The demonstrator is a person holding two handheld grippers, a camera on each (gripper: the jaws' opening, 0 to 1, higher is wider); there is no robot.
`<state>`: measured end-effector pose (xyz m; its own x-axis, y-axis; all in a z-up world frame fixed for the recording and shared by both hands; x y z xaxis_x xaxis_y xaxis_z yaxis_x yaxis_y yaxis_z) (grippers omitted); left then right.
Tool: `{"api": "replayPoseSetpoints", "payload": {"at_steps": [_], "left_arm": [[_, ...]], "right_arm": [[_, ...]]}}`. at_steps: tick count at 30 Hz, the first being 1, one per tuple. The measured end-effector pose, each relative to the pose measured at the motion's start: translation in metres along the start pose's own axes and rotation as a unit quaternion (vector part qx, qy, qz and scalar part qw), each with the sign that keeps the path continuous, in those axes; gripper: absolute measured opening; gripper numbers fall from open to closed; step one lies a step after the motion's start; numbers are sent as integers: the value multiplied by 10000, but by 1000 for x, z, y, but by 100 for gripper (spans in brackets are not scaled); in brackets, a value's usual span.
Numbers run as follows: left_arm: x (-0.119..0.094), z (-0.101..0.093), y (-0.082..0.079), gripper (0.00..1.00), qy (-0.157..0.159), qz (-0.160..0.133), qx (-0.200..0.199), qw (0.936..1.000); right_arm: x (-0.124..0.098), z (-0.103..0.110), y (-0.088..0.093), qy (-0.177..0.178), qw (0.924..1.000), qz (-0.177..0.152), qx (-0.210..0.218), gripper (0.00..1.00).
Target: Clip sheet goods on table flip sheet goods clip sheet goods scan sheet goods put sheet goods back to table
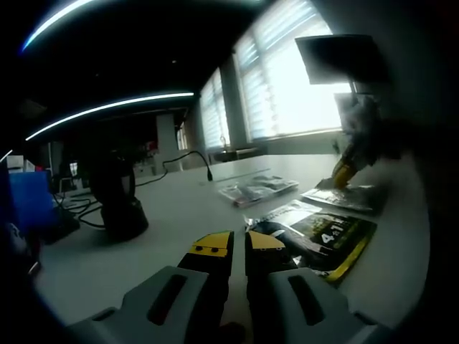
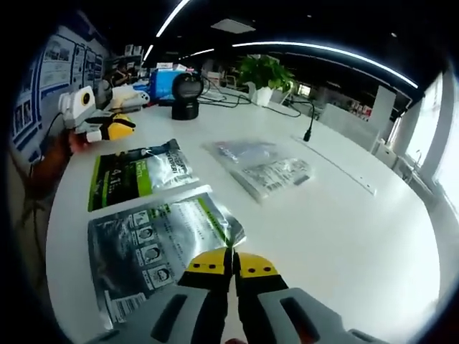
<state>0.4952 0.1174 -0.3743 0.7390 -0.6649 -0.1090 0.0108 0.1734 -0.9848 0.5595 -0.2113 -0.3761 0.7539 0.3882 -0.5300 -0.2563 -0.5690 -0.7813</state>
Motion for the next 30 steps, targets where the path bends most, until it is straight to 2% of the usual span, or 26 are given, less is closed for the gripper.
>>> {"api": "replayPoseSetpoints", "payload": {"at_steps": [7, 18, 26, 30], "left_arm": [[0, -1, 0, 0, 2, -9, 5, 10000], [-1, -2, 0, 0, 16, -1, 13, 10000], [-1, -2, 0, 0, 19, -4, 15, 10000], [-2, -3, 0, 0, 24, -3, 16, 10000]], "right_arm": [[-8, -2, -7, 83, 9999, -100, 104, 0], [-32, -11, -28, 166, 9983, -384, 408, 0], [-45, -11, -44, 154, 9968, -532, 569, 0], [-57, -4, -53, 116, 9959, -636, 634, 0]]}}
Point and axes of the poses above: the point that each gripper's makers call its tool centre point, and the gripper's own axes: x roughly forward along the fingers, z roughly to its left, y roughly out of its underside, the point moved 7 cm from there along -x, roughly backward along the fingers, and after that the axes turned 14 degrees about y, right-handed, at the moved point
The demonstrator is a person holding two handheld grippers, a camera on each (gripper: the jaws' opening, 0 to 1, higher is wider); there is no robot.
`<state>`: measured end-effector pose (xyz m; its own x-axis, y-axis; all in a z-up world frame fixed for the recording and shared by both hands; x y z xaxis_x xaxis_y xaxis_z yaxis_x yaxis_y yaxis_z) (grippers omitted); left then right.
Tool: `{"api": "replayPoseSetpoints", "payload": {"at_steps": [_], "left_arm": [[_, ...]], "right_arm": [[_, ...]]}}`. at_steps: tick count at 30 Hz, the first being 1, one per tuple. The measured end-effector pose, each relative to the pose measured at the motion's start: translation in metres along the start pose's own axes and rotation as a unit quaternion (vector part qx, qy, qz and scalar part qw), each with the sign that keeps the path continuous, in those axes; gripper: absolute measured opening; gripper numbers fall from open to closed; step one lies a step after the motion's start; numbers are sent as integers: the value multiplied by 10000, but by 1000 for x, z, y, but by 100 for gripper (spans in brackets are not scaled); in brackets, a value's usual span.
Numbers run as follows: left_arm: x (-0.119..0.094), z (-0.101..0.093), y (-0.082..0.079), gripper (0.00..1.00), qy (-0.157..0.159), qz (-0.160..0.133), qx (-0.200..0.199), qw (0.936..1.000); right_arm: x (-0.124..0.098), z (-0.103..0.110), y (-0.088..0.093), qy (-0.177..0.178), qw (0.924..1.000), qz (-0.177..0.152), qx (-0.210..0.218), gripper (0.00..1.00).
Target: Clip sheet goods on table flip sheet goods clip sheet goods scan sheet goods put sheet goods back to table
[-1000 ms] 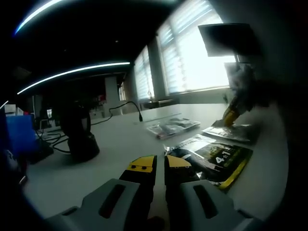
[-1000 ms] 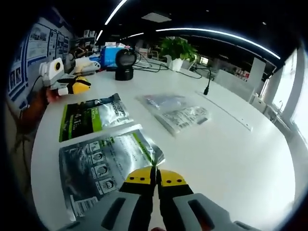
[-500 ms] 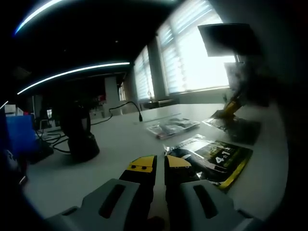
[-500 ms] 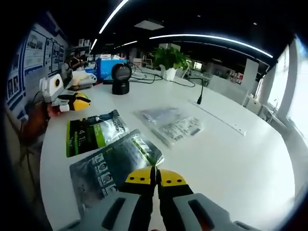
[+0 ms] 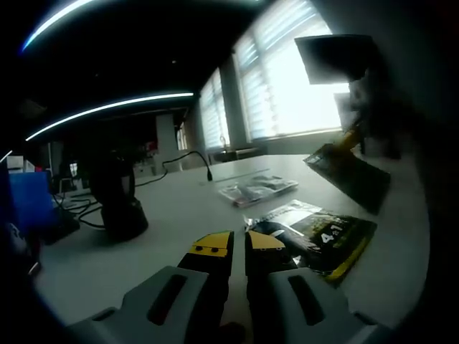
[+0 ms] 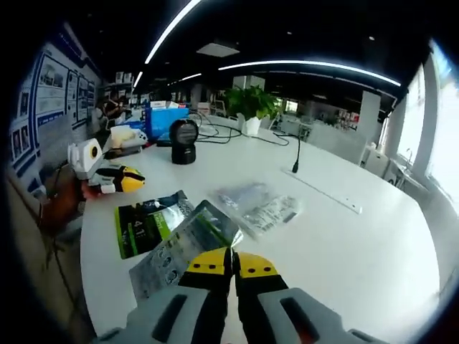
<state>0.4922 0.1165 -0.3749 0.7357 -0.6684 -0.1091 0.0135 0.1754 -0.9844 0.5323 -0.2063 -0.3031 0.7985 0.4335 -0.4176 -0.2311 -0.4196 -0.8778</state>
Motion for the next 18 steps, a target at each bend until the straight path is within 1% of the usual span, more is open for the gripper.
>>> {"api": "replayPoseSetpoints", "payload": {"at_steps": [8, 14, 18], "left_arm": [[0, 1, -1, 0, -3, -10, 3, 10000], [0, 1, -1, 0, 5, -17, 3, 10000], [0, 0, -1, 0, 8, -21, 4, 10000]], "right_arm": [[-11, 6, -23, -147, 9997, -188, 99, 0], [-16, 8, -31, -242, 9993, -259, 83, 0], [-22, 9, -38, -290, 9989, -322, 152, 0]]}}
Point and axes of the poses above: the point that each gripper's makers call its tool centre point, and the gripper's own axes: x roughly forward along the fingers, z roughly to its left, y roughly out of its underside, the point moved 7 cm from there along -x, roughly backward along the fingers, and after that the axes turned 14 degrees about y, right-handed, at the moved point
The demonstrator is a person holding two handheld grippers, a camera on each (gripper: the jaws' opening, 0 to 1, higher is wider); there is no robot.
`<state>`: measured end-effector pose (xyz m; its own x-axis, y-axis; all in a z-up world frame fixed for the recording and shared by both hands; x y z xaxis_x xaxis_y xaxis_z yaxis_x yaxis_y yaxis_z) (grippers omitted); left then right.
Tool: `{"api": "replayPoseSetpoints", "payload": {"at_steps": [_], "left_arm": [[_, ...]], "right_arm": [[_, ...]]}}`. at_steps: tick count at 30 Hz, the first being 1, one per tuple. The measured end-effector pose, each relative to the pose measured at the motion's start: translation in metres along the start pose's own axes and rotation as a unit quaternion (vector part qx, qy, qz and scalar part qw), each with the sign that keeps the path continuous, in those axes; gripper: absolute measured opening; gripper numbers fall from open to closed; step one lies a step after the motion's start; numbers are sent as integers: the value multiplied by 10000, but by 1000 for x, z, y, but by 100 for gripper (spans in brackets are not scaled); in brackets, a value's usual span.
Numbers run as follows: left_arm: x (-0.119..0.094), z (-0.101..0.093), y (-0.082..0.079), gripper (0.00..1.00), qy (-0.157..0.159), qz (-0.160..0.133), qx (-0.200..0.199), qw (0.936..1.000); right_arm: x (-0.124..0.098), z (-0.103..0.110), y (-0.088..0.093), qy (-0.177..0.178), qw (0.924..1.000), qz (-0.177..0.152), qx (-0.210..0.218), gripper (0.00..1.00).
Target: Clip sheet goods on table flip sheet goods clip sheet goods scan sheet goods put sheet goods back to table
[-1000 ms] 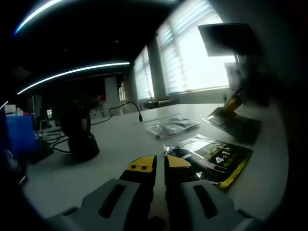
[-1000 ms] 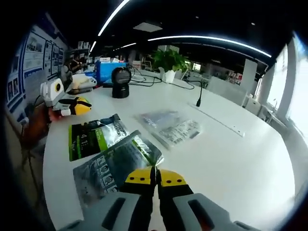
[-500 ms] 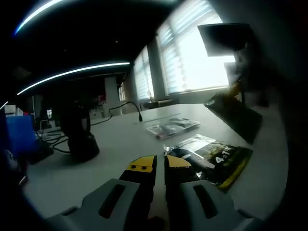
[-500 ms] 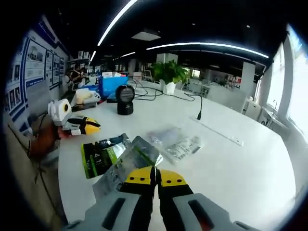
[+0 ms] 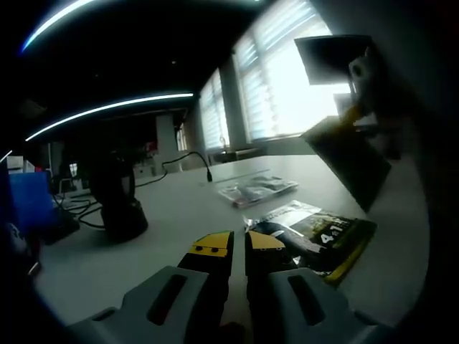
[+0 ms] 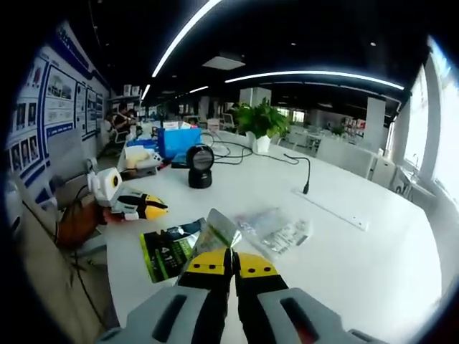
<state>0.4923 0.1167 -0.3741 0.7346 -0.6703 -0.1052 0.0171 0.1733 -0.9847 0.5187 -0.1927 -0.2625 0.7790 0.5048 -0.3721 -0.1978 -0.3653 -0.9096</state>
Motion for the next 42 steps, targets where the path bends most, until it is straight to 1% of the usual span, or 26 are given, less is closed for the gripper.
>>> {"api": "replayPoseSetpoints", "payload": {"at_steps": [9, 11, 17, 25, 30, 36, 39, 42], "left_arm": [[0, 0, 0, 0, 4, -3, 2, 10000], [0, 0, 0, 0, 5, -4, 0, 10000], [0, 0, 0, 0, 10, -10, -8, 10000], [-1, -4, -1, 0, 20, -23, -20, 10000], [-1, -4, -2, 0, 28, -31, -28, 10000], [-1, -3, -2, 0, 36, -44, -20, 10000], [-1, -3, -2, 0, 38, -57, -27, 10000], [-1, -3, -2, 0, 38, -65, -37, 10000]], "right_arm": [[-9, 6, -20, -22, 9998, -200, -14, 0], [-9, 7, -24, -12, 9998, -219, -13, 0], [-6, 2, -37, 175, 9994, -308, -3, 0], [-3, 6, -55, 193, 9987, -458, 76, 0], [2, 9, -67, 227, 9982, -549, 66, 0], [12, 11, -80, 285, 9968, -709, 233, 0], [20, 8, -88, 324, 9959, -773, 339, 0], [26, 7, -92, 391, 9952, -804, 390, 0]]}}
Point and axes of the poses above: the point that each gripper's makers call its tool centre point, and the gripper's own axes: x roughly forward along the fingers, z roughly to its left, y roughly out of its underside, the point moved 7 cm from there along -x, roughly backward along the fingers, and after that the axes turned 14 degrees about y, right-handed, at the moved point
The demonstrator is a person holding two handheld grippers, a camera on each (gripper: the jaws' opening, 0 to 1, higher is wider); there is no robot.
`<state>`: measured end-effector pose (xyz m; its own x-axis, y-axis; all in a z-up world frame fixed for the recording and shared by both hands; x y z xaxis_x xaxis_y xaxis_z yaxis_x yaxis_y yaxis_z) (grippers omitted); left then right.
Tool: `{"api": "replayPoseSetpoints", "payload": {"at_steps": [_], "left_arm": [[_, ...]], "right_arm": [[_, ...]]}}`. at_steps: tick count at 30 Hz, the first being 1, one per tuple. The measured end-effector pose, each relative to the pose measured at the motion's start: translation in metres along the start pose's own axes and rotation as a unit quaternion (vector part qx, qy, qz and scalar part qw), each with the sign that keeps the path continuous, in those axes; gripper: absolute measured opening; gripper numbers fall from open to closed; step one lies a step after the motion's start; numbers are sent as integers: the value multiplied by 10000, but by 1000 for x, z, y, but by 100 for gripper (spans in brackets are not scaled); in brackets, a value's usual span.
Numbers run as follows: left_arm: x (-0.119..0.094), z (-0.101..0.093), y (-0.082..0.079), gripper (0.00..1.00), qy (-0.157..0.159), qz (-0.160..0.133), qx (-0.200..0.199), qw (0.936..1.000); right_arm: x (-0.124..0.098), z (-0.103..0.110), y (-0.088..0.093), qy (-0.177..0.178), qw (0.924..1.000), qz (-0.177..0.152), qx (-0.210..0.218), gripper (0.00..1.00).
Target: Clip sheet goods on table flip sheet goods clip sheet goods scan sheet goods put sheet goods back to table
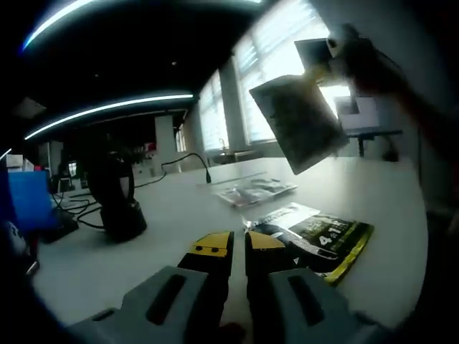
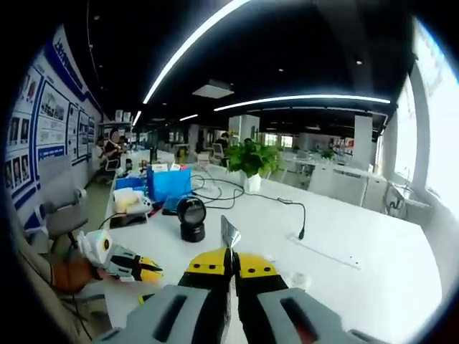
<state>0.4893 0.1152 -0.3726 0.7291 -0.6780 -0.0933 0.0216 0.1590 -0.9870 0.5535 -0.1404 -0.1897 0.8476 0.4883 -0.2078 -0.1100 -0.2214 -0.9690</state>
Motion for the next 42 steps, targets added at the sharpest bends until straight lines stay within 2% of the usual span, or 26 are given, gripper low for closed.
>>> {"api": "replayPoseSetpoints", "payload": {"at_steps": [11, 24, 30, 42], "left_arm": [[1, -2, -1, 0, 29, -22, -30, 10000], [1, -1, -1, 0, 77, -49, -55, 9999], [2, 2, 0, 0, 115, -52, -35, 9999], [2, 2, -1, 0, 156, -60, -22, 9999]], "right_arm": [[25, 9, -6, 175, 9998, -91, 89, 0], [73, 20, -11, 343, 9993, -67, 128, 0], [91, 25, -15, 466, 9981, -114, 396, 0], [126, 38, -21, 616, 9962, -76, 609, 0]]}}
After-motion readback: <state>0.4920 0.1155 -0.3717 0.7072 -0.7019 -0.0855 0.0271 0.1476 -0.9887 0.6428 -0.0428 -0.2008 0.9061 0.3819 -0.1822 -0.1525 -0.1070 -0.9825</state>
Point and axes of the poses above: the point that each gripper's makers call its tool centre point, and the gripper's own axes: x roughly forward along the fingers, z roughly to its left, y roughly out of its underside, the point moved 7 cm from there along -x, roughly backward along the fingers, and after that the axes turned 14 degrees about y, right-handed, at the moved point
